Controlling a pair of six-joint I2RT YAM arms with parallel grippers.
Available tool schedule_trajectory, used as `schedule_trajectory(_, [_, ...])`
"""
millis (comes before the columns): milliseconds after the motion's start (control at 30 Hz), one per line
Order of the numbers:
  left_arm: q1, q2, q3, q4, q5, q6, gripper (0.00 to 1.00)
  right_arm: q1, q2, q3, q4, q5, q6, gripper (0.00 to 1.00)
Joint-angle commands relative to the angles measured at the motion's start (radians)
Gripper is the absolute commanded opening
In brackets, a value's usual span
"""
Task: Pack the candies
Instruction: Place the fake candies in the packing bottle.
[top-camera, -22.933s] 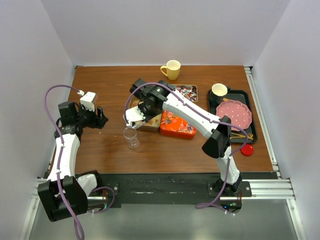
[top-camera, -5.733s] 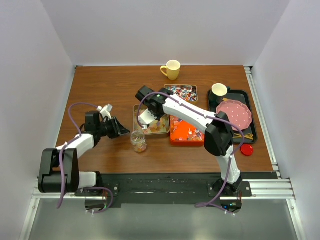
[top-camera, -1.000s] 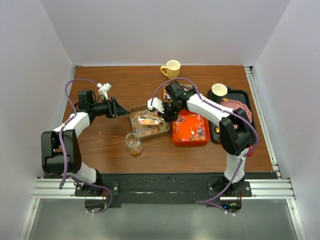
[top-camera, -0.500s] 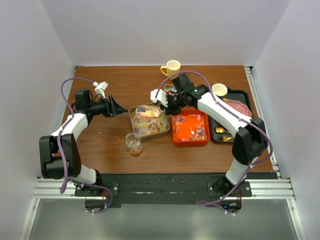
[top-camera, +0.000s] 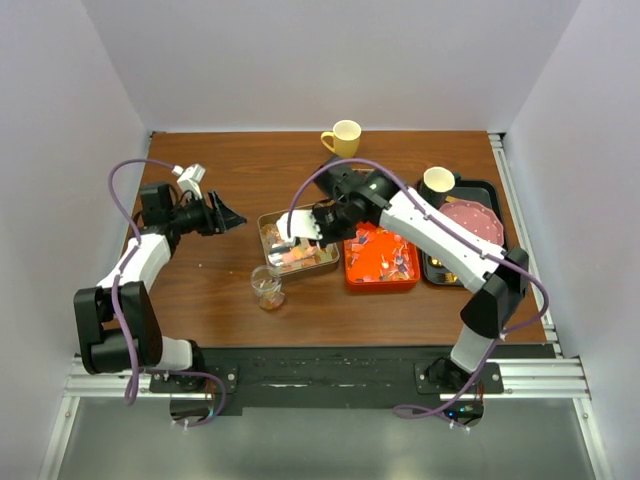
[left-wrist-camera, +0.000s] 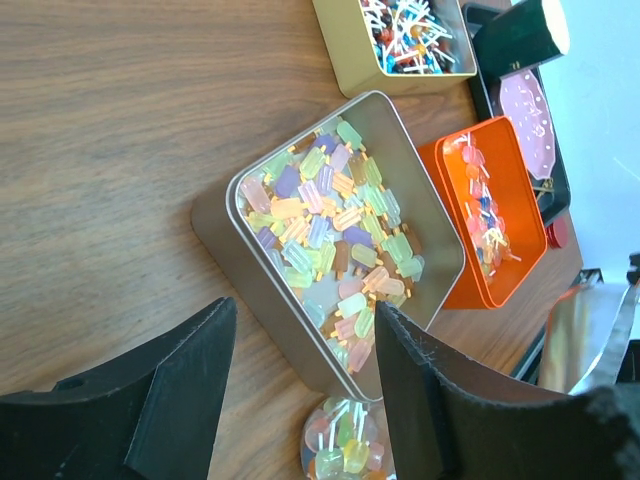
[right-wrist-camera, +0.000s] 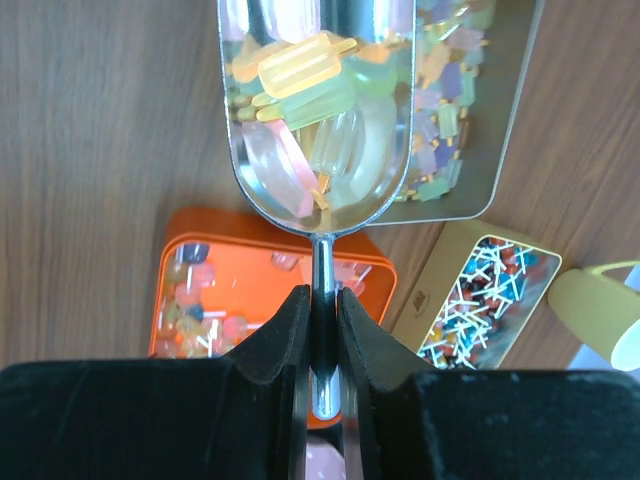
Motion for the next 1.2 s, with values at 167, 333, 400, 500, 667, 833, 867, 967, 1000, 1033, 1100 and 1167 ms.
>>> schedule_trajectory(167, [0.023, -0.066, -0.039, 0.055, -0.014, -0.014, 0.63, 0.105, 0.101, 0.212, -0.162, 0.228, -0.059, 0.00])
schedule_trajectory(333, [0.026, -0.079, -0.056, 0.103, -0.014, -0.028, 0.63, 0.151, 0.110, 0.214, -0.180, 0.316, -0.125, 0.00])
schedule_trajectory(400, [0.029, -0.077, -0.056, 0.109, -0.014, -0.029, 0.63, 0.172, 0.110, 0.221, -0.188, 0.348, -0.148, 0.00])
schedule_trajectory(500, [0.031, -0.077, -0.055, 0.118, -0.011, -0.035, 0.63, 0.192, 0.122, 0.255, -0.208, 0.357, -0.151, 0.00])
schedule_trajectory(667, [0.034, -0.079, -0.056, 0.127, -0.008, -0.048, 0.63, 0.222, 0.147, 0.312, -0.231, 0.391, -0.149, 0.00])
schedule_trajectory(833, [0.035, -0.079, -0.061, 0.135, -0.005, -0.060, 0.63, 0.249, 0.170, 0.335, -0.252, 0.460, -0.151, 0.00])
schedule_trajectory(867, [0.035, -0.079, -0.061, 0.138, -0.003, -0.063, 0.63, 0.254, 0.173, 0.338, -0.252, 0.469, -0.149, 0.00])
schedule_trajectory(967, [0.035, -0.079, -0.061, 0.144, 0.001, -0.074, 0.63, 0.261, 0.185, 0.352, -0.260, 0.502, -0.152, 0.00])
schedule_trajectory(1000, [0.035, -0.079, -0.061, 0.146, 0.003, -0.077, 0.63, 0.263, 0.188, 0.355, -0.263, 0.508, -0.152, 0.00])
schedule_trajectory(1033, [0.035, -0.080, -0.061, 0.147, 0.003, -0.077, 0.63, 0.266, 0.190, 0.356, -0.266, 0.514, -0.154, 0.00])
schedule_trajectory(1100, [0.035, -0.080, -0.062, 0.154, 0.004, -0.084, 0.63, 0.271, 0.187, 0.353, -0.263, 0.532, -0.159, 0.00])
schedule_trajectory(1167, [0.035, -0.080, -0.064, 0.166, 0.018, -0.089, 0.64, 0.272, 0.180, 0.352, -0.263, 0.538, -0.162, 0.00])
